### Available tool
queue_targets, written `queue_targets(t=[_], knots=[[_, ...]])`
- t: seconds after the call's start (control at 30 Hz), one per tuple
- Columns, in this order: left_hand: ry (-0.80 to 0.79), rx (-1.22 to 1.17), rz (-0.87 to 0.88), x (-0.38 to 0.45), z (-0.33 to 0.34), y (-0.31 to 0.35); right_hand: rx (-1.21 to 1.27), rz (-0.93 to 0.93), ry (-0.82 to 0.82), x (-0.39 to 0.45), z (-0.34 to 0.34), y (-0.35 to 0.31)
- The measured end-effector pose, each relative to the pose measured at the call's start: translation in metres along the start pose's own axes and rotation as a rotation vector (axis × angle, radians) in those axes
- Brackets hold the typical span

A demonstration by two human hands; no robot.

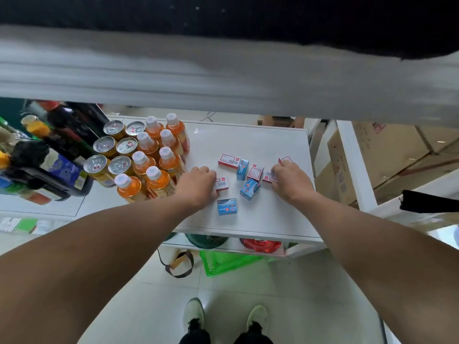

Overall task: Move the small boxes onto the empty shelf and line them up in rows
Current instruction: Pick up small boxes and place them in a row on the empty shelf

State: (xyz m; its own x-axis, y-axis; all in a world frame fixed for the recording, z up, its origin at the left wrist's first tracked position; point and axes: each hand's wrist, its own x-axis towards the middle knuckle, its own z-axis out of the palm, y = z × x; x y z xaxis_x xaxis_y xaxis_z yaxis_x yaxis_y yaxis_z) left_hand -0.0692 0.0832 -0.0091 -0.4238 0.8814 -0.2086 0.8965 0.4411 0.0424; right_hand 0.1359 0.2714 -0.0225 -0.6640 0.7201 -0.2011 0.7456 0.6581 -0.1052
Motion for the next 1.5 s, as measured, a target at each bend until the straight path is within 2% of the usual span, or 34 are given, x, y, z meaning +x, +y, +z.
queue_targets(t=[0.13, 0.4, 0.7, 0.97, 1.13, 1.37, 1.5], knots=[[0.013, -0.057, -0.023, -0.016, -0.024, 0.0, 0.08, -0.014, -0.014, -0.036, -0.025, -0.007], [0.088, -0.143, -0.028, -0.074, -0.115, 0.022, 0.2, -0.025, 0.017, -0.117, -0.092, -0.02], [0.046, -0.06, 0.146, -0.136, -0.163, 0.042, 0.157, -0.009, 0.105, -0.199, -0.143, -0.033], [-0.02, -0.071, 0.455, -0.157, -0.154, 0.077, 0.153, 0.201, 0.131, -0.289, -0.146, -0.043], [-0.076, -0.073, 0.634, -0.187, -0.135, 0.123, 0.215, 0.416, 0.05, -0.365, -0.125, -0.031], [-0.094, -0.04, 0.895, -0.232, -0.135, 0.215, 0.207, 0.714, 0.068, -0.481, -0.12, 0.008], [-0.046, 0.013, 1.035, -0.255, -0.132, 0.289, 0.235, 0.839, 0.103, -0.546, -0.119, 0.038]])
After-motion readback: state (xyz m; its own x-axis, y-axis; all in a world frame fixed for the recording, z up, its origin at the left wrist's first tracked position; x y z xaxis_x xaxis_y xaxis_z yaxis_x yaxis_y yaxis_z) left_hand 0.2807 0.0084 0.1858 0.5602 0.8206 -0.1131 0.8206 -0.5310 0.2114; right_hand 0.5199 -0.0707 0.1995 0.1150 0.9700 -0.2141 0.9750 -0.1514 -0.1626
